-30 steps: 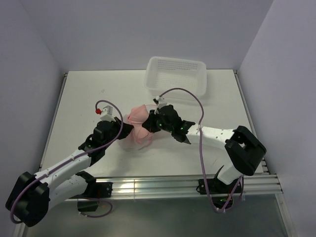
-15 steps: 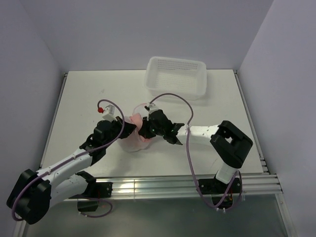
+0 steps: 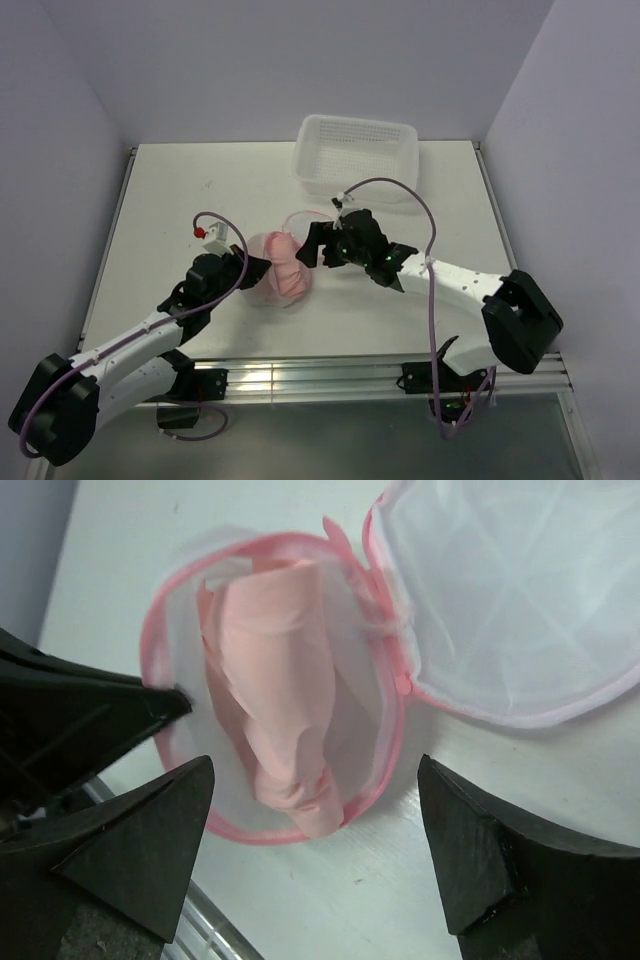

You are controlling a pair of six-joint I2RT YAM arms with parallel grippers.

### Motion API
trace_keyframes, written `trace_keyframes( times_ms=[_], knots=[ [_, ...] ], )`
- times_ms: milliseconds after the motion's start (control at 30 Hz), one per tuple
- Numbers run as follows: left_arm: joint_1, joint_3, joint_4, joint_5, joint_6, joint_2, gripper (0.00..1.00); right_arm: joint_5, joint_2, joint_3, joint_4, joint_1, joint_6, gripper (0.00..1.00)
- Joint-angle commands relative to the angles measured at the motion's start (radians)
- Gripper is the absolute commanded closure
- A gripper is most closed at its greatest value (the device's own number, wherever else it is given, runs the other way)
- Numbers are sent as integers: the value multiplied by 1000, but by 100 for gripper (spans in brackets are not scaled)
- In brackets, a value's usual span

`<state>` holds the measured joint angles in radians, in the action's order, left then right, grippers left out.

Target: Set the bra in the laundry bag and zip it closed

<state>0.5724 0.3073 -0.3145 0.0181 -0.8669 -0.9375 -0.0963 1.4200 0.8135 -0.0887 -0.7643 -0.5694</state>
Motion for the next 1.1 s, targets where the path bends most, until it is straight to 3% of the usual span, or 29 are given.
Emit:
trace_keyframes(
  times_ms=[0, 100, 200, 333, 567, 700, 800, 900, 933, 967, 1033, 1067],
  knots=[
    [-2, -16, -52, 6, -1, 8, 100, -13, -49, -62, -31, 51, -70, 10],
    [-2, -19, -58, 2, -4, 8, 100, 109, -59, -132, -62, 86, -180, 14],
    [-2, -23, -66, 0, -9, 19, 100, 113, -43, -229, -217, 103, -325, 18],
    [0, -27, -75, -10, -18, 23, 100, 63, 45, -321, -413, 103, -510, 10],
    [-2, -43, -93, -29, -23, 6, 100, 88, 201, -315, -678, 94, -705, 3],
    [0, -43, -90, -35, -21, 11, 100, 127, 316, -249, -730, 86, -779, 3],
    [-2, -34, -71, -37, -17, 22, 100, 156, 391, -189, -761, 86, -848, 9],
    [0, -25, -51, -32, -7, 29, 100, 222, 434, -111, -760, 89, -853, 22],
    [-2, -24, -46, -30, -6, 31, 100, 237, 436, -100, -760, 91, -837, 51],
    [0, -22, -35, -27, 0, 32, 100, 248, 435, -88, -760, 91, -818, 67],
    [0, -17, -21, -24, 3, 39, 100, 245, 398, -65, -770, 88, -724, 94],
    [0, -17, -9, -24, 8, 49, 100, 253, 373, -63, -767, 79, -680, 98]
  ],
)
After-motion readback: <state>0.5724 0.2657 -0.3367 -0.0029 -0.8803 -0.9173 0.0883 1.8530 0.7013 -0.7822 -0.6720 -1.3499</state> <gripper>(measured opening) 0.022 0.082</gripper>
